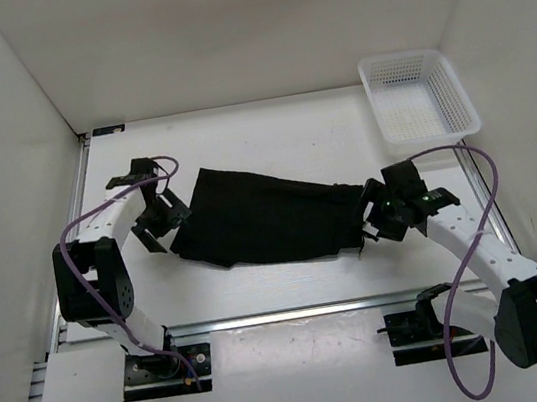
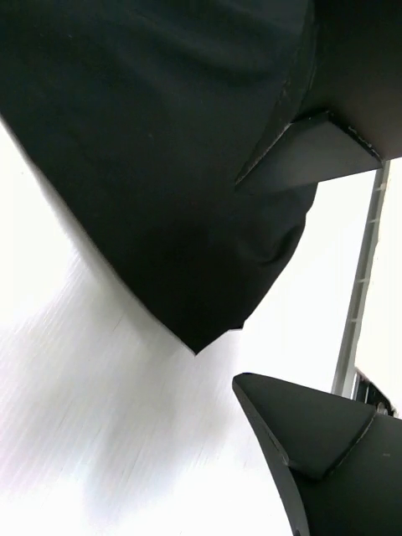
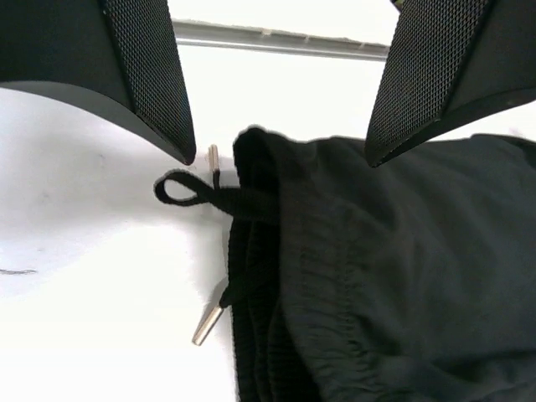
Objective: Fold and stack the shorts
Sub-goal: Fold the shorts
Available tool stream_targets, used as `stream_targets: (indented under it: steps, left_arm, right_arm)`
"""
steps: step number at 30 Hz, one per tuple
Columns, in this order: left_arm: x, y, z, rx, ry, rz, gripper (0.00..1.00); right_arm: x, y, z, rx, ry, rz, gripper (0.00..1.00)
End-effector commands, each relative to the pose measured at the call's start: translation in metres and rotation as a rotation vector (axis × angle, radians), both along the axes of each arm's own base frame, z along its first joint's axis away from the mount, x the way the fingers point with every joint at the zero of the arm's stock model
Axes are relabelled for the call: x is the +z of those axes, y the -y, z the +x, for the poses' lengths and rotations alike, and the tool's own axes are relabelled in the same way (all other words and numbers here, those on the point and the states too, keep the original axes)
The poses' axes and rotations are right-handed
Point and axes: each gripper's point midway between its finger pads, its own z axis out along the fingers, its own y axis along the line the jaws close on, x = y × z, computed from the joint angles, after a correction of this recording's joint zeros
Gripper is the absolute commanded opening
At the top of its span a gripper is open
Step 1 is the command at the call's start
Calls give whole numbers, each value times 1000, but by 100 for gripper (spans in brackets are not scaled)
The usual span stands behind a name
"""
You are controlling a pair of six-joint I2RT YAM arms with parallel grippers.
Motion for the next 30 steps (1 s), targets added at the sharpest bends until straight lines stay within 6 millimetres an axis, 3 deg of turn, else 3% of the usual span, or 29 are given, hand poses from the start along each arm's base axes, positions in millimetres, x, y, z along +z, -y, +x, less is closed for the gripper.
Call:
stream_targets:
  steps: [1,4,7,10,11,13,19,21,23,24,25,30]
  left_arm:
    - [11,-10,10,16,53,22,100]
    - [26,-9,18,16,85,20,100]
    - [43,-11,29,9,133,30,100]
    - [49,-11,31,-1,143,32,100]
    - [51,-11,34,-10,152,33,100]
    - [52,-11,34,-10,152,33,99]
    - [49,-13,31,-16,143,45,99]
    - [49,-13,31,-25,143,47,99]
    - [46,-15,31,-23,134,57,99]
    - [46,-15,31,-23,134,57,99]
    - [46,-15,31,-23,134,57,99]
    - [46,-17,31,-30,134,68,99]
  right_arm:
    - [34,10,5,40,54,-77,86]
    - [50,9,15,41,80,-84,79]
    - [42,10,22,12,28,-41,79]
    - [30,7,24,-35,-46,113,90]
    - [34,-8,23,-29,-58,232,93]
    - [17,-13,10,-55,-121,294,97]
    - [9,-25,-5,-140,-136,435,100]
    - [-5,-27,-14,-197,-182,477,100]
    - [-4,-30,-5,-251,-141,539,98]
    - [-15,-29,-10,-277,-158,551,98]
    - [-11,-30,1,-283,-100,575,97]
    - [-22,-25,17,-330,-72,563,94]
